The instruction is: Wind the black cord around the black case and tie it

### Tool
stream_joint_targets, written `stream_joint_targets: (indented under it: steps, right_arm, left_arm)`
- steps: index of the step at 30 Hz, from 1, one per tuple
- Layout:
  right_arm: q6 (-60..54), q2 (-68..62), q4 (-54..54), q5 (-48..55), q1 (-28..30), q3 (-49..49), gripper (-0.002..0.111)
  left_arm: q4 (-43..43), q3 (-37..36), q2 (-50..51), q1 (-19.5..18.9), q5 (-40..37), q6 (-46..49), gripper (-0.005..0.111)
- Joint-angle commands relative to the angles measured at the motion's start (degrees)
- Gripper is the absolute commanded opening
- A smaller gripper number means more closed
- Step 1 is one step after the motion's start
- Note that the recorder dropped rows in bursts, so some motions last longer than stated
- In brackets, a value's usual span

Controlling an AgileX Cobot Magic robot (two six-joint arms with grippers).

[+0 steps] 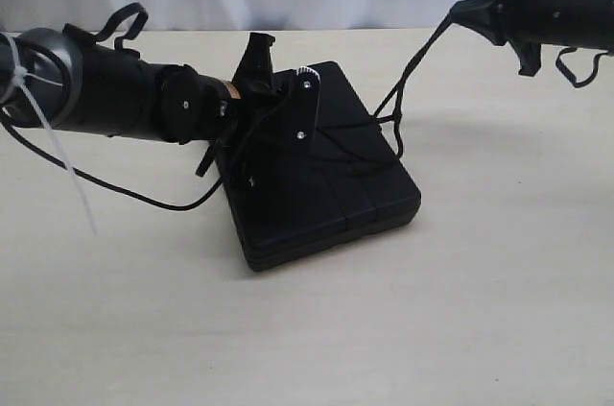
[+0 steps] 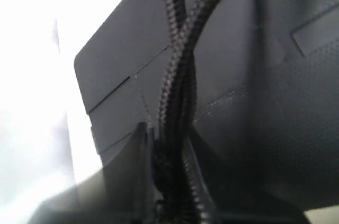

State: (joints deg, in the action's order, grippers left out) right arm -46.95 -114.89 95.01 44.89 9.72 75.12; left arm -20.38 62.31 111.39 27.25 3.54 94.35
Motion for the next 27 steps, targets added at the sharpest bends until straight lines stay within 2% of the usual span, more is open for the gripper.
stream_joint_targets:
  steps: [1,12,27]
  right_arm:
    - [-2.1,0.5,4.9,3.5,0.2,0.2,0.005]
    - [-4.4,0.4,-0.5,3.1,0.1,0.2,0.005]
    - [-1.2,-0.3,-14.8,8.7,0.1,0.1,0.005]
  left_arm:
    - [9.0,0.1,-0.4,0.5,2.2,0.1,0.000]
    - [10.7,0.1,-0.4,1.1,9.9,0.1,0.000]
    - [10.1,0.1,1.2,1.1,13.3,-3.3,0.000]
